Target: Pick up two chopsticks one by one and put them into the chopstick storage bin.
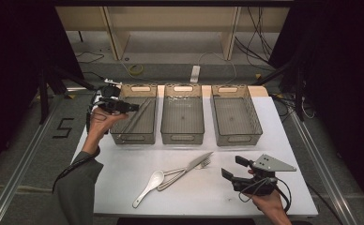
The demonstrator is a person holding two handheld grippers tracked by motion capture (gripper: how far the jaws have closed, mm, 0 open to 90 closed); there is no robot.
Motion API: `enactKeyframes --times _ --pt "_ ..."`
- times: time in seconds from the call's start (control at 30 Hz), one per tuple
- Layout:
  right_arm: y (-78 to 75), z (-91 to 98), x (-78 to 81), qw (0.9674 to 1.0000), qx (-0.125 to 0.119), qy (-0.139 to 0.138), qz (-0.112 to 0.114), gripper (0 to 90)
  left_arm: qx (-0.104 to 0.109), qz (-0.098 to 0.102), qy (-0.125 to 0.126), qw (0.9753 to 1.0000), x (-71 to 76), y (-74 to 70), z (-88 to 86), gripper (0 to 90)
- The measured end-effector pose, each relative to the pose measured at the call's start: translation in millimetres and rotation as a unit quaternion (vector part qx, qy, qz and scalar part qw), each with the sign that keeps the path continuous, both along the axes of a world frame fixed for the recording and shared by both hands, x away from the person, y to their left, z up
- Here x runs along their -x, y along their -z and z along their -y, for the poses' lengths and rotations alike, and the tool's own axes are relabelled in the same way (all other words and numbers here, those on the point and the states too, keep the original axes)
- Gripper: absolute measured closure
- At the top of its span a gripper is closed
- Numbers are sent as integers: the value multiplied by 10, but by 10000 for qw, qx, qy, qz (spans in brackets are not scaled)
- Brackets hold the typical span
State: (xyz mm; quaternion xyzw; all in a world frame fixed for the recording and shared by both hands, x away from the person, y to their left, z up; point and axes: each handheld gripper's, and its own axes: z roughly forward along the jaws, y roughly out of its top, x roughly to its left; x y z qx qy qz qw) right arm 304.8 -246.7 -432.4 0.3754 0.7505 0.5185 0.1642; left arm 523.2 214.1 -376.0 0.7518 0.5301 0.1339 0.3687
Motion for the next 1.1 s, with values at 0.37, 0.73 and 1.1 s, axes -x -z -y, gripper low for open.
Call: enactKeyframes --times 0.37,0.73,1.1 --pt "-3 4 2 10000 -9 11 9 276 27 -88 511 9987 485 -76 153 206" --pt "-12 -4 10 10000 2 -9 22 276 -228 -130 767 9967 879 -50 289 201" --pt "-8 0 6 10000 -18 -5 20 276 -303 -270 898 9951 1127 48 302 201"
